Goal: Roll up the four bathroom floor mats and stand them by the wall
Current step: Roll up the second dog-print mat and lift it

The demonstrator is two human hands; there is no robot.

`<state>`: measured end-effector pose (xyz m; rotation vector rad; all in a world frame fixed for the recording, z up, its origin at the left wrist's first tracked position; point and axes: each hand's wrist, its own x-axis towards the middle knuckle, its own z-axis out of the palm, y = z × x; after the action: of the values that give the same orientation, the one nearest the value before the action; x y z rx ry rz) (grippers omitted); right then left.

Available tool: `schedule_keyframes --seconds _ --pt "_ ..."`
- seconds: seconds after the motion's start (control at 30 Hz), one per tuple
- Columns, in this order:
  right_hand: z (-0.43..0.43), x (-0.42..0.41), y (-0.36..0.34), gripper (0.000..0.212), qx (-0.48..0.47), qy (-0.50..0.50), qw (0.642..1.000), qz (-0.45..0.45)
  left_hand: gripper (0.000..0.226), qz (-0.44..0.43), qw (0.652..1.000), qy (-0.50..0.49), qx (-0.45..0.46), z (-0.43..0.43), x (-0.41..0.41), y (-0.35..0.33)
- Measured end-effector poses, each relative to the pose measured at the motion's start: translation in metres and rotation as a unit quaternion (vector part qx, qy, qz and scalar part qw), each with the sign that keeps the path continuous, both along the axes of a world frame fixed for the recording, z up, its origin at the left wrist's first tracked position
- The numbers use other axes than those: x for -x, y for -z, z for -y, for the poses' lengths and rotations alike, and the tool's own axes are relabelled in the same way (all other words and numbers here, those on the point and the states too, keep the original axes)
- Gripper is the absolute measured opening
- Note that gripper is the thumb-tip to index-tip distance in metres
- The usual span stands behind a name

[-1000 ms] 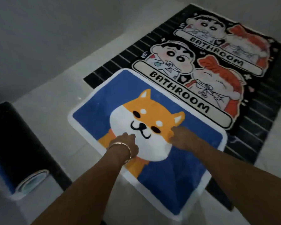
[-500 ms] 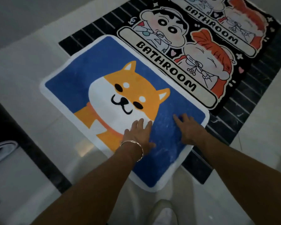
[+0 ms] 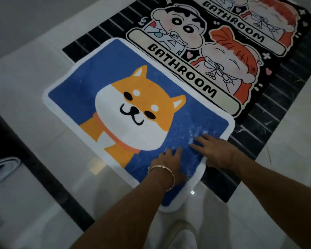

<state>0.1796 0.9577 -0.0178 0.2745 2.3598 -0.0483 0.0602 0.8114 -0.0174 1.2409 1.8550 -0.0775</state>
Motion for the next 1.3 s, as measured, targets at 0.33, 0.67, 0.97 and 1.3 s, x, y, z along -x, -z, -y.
schedule_keyframes --seconds 0.33,0.67,0.97,1.3 --pt "0.085 0.085 0.014 0.051 0.085 0.089 0.988 -0.096 0.116 -0.053 0.995 -0.064 0.061 0.037 0.039 0.008" --pt "0.095 0.16 -0.009 0.032 0.096 0.078 0.971 -0.206 0.053 -0.182 0.983 0.012 -0.039 0.092 0.139 -0.03" --pt "0.107 0.171 -0.02 0.028 0.14 0.096 0.971 -0.168 0.034 -0.17 0.978 -0.088 -0.077 0.117 0.135 -0.025" --pt "0.14 0.169 -0.022 0.043 0.052 0.094 0.962 -0.251 0.024 -0.129 0.978 -0.132 -0.098 0.119 0.167 -0.029"
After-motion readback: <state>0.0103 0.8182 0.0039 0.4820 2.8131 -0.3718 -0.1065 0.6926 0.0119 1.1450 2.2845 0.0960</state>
